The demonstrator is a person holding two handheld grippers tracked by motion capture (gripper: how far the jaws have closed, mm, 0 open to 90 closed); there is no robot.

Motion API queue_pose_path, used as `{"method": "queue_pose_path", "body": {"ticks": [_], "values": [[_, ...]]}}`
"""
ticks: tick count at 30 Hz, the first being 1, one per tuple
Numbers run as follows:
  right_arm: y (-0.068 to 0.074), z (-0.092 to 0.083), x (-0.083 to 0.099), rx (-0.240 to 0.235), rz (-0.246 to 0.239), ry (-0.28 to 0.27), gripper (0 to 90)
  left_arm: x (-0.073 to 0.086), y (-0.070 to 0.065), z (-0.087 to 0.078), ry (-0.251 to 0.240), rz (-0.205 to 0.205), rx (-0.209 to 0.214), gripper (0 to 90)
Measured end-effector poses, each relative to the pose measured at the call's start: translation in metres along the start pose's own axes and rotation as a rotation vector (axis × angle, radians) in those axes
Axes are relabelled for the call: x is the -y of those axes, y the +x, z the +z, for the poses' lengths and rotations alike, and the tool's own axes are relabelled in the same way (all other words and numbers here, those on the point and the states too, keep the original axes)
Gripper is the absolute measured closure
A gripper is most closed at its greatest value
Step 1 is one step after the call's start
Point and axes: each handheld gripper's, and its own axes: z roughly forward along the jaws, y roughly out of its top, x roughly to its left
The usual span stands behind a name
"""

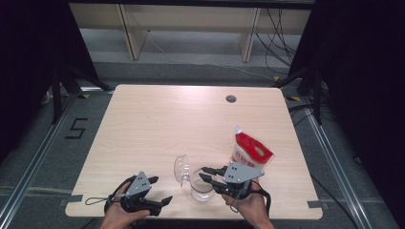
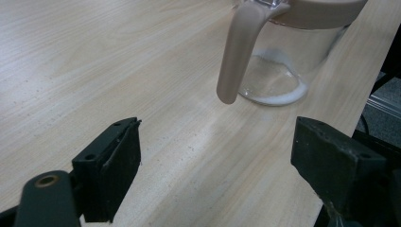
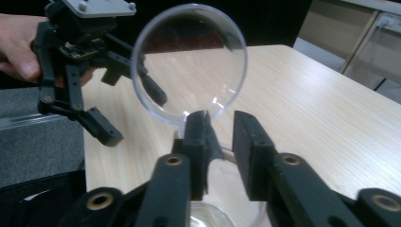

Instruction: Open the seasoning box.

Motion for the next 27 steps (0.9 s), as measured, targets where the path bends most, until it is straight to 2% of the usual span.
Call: {"method": "queue_pose_path", "body": {"ticks": [5,7,9,10,12,13,14,16,17,18,19,21,22,23,24,27], "values": [[-0.002,-0.006,0.007,0.014,0.0,-0.019,68.9,-0.001,0.001,-0.001,0.009,0.029,0.006,16.5],[-0.003,-0.011,0.011,0.02,0.009,-0.015,66.7,-0.002,0.0,-0.002,0.009,0.027,0.002,16.5],[-0.006,-0.017,0.015,0.04,0.004,-0.028,64.9,-0.002,0.0,-0.001,-0.001,0.015,0.001,16.5],[-0.006,-0.019,0.016,0.034,0.019,-0.024,64.3,-0.001,0.0,-0.001,0.0,-0.003,0.0,16.5],[-0.01,-0.023,0.018,0.051,0.028,-0.035,61.9,-0.002,0.001,-0.002,0.003,0.007,-0.008,16.5],[-0.011,-0.026,0.019,0.055,0.035,-0.032,61.4,-0.001,0.0,-0.001,-0.002,-0.009,0.0,16.5],[-0.012,-0.027,0.02,0.052,0.036,-0.031,60.7,-0.002,0.0,-0.002,-0.004,-0.004,-0.005,16.5],[-0.013,-0.029,0.022,0.083,0.027,-0.037,57.2,-0.001,0.001,-0.002,-0.01,-0.011,-0.003,16.4],[-0.014,-0.03,0.023,0.079,0.044,-0.029,54.5,-0.001,0.0,-0.002,-0.011,-0.015,-0.004,16.4],[-0.013,-0.031,0.024,0.098,0.07,-0.024,53.1,-0.001,0.0,-0.002,-0.01,-0.012,-0.005,16.4],[-0.013,-0.032,0.026,0.097,0.066,-0.02,52.3,-0.001,0.001,-0.002,-0.01,-0.004,-0.004,16.4],[-0.014,-0.035,0.029,0.113,0.07,-0.011,48.7,-0.001,0.0,-0.002,-0.016,-0.008,-0.001,16.3],[-0.014,-0.035,0.03,0.103,0.075,-0.017,48.0,-0.001,-0.001,-0.001,-0.023,-0.019,0.001,16.3],[-0.013,-0.037,0.031,0.125,0.089,-0.016,46.9,-0.001,-0.001,-0.002,-0.008,-0.008,0.0,16.3],[-0.013,-0.04,0.033,0.122,0.102,-0.019,45.0,-0.002,-0.001,-0.001,-0.007,-0.004,0.0,16.2],[-0.014,-0.044,0.036,0.139,0.105,-0.018,44.8,-0.001,-0.002,-0.001,-0.01,-0.008,-0.001,16.1]]}}
